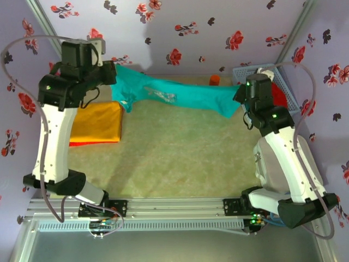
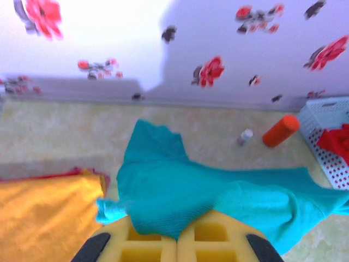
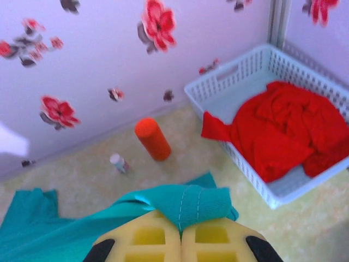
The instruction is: Fold and stack the t-shirts
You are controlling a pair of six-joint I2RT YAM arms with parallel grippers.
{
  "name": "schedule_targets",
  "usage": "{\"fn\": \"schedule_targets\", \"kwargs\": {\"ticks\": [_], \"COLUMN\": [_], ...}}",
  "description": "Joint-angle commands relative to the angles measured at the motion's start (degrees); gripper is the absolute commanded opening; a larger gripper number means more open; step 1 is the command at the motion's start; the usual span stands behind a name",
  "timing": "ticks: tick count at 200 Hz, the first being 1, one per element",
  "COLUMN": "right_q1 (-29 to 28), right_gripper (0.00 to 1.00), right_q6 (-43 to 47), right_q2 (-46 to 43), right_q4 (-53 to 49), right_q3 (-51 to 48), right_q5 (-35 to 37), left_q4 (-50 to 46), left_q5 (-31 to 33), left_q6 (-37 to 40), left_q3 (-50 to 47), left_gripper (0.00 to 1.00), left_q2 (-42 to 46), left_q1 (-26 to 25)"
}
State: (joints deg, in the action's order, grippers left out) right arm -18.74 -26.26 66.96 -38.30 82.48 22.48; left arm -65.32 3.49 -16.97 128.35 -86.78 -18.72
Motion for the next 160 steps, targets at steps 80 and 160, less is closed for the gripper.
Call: {"fn": "schedule_targets", "kwargs": {"ticks": [80,160], "right_q1": [0.3,0.3], "right_gripper": [0.0,0.0], "right_q6": [8.7,10.2], "right_q2": [-14.4,-27.4], "right_q4": [14.0,18.9], "right_q3": [3.9,-2.6], "right_q5": [-2.1,-12.0], "left_q4": [4.1,25.3], "left_q5": [-6.1,-14.2], "left_q6": [9.0,10.2], "left_q3": [5.7,-10.9], "left_gripper": [0.0,0.0], "left_q2": [13.0,29.1], "left_q1": [-0.9,-1.1]}}
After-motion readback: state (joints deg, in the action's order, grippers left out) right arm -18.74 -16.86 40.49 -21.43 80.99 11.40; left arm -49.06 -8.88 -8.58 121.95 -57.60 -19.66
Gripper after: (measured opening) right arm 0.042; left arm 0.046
